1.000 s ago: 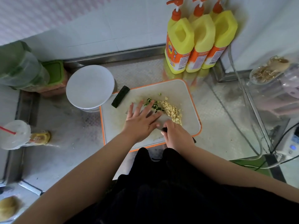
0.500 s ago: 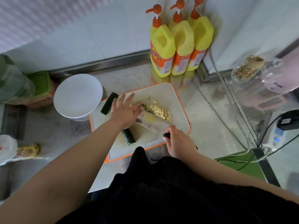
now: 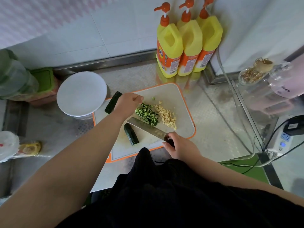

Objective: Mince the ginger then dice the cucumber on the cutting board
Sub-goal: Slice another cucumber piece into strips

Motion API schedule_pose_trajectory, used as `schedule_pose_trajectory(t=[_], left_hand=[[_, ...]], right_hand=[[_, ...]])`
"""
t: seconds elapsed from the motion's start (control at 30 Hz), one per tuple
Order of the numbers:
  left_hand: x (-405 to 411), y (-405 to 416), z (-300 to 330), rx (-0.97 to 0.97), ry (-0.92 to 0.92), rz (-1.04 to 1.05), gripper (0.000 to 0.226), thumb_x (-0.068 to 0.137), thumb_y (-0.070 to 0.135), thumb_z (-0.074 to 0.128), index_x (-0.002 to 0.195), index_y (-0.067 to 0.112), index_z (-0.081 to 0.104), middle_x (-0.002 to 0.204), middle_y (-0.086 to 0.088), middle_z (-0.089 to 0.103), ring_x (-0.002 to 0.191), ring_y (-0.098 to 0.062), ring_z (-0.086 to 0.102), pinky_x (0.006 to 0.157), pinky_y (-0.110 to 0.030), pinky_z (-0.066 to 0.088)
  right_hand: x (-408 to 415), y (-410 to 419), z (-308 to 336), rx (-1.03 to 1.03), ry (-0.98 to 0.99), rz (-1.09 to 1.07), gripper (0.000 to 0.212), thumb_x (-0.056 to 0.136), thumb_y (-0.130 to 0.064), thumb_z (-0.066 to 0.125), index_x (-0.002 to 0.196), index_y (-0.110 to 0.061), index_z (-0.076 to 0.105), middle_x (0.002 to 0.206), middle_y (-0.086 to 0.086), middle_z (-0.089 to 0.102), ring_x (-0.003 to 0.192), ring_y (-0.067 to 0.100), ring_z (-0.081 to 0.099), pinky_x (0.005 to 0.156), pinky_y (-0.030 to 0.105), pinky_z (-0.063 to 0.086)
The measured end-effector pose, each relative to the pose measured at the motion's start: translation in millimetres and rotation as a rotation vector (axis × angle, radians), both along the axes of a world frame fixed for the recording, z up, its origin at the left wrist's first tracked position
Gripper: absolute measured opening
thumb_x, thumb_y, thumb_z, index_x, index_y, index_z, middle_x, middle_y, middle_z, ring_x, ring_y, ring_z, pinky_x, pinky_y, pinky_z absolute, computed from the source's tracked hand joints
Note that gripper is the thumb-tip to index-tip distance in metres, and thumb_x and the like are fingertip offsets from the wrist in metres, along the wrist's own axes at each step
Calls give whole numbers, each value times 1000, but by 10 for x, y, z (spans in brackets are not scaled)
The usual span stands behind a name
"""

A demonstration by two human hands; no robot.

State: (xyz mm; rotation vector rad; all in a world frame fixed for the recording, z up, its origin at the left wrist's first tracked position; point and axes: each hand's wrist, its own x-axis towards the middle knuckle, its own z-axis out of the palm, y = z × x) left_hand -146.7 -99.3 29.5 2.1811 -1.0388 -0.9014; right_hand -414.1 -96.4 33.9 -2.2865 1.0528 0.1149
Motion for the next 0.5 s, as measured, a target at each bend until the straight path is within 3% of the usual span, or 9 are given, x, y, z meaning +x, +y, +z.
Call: schedule_pose_trajectory(t=[0.07, 0.13, 0.27, 0.33, 0.43, 0.5], left_hand=[[5, -11, 29, 16, -24, -37, 24, 100, 25, 51, 115, 22, 69, 88, 12, 71, 77, 4, 59, 64, -11, 39], [-10, -3, 36, 32, -73, -96, 28, 101, 20, 45, 120, 22, 66, 99, 10, 72, 76, 5, 60, 63, -8, 38], [-10, 32, -71, 38, -48, -115, 25, 96, 21, 56, 118, 31, 63, 109, 12, 70, 101, -6, 62, 89, -32, 51], [-26, 35, -68, 1, -35, -101, 23, 91, 25, 66, 112, 33, 65, 110, 15, 68, 107, -7, 60, 95, -32, 48], [-51, 33, -50, -43, -69, -47, 8, 88, 32, 68, 95, 31, 72, 103, 14, 69, 100, -6, 59, 83, -24, 42], [-58, 65, 2, -53, -89, -11, 16, 95, 27, 57, 101, 31, 71, 98, 14, 70, 90, -5, 61, 72, -21, 42]], right_hand=[[15, 8, -10, 18, 12, 4, 42, 95, -49, 47, 124, -19, 49, 109, 0, 66, 98, 20, 63, 74, 31, 48], [28, 11, -25, 38, 6, -6, 40, 94, -48, 49, 122, -19, 51, 107, -1, 67, 97, 19, 64, 74, 31, 48], [51, 22, -34, 56, 1, -5, 38, 95, -45, 51, 121, -17, 53, 103, 0, 68, 95, 19, 64, 71, 29, 45], [61, 26, -35, 54, 8, 6, 38, 95, -45, 50, 120, -17, 53, 101, 0, 68, 93, 19, 64, 70, 29, 44], [80, 28, -33, 74, 21, 18, 38, 95, -45, 49, 120, -17, 53, 102, 0, 68, 94, 19, 64, 71, 29, 45], [96, 33, -25, 112, 26, 0, 39, 95, -45, 50, 122, -16, 52, 107, 1, 67, 99, 20, 64, 77, 30, 48]])
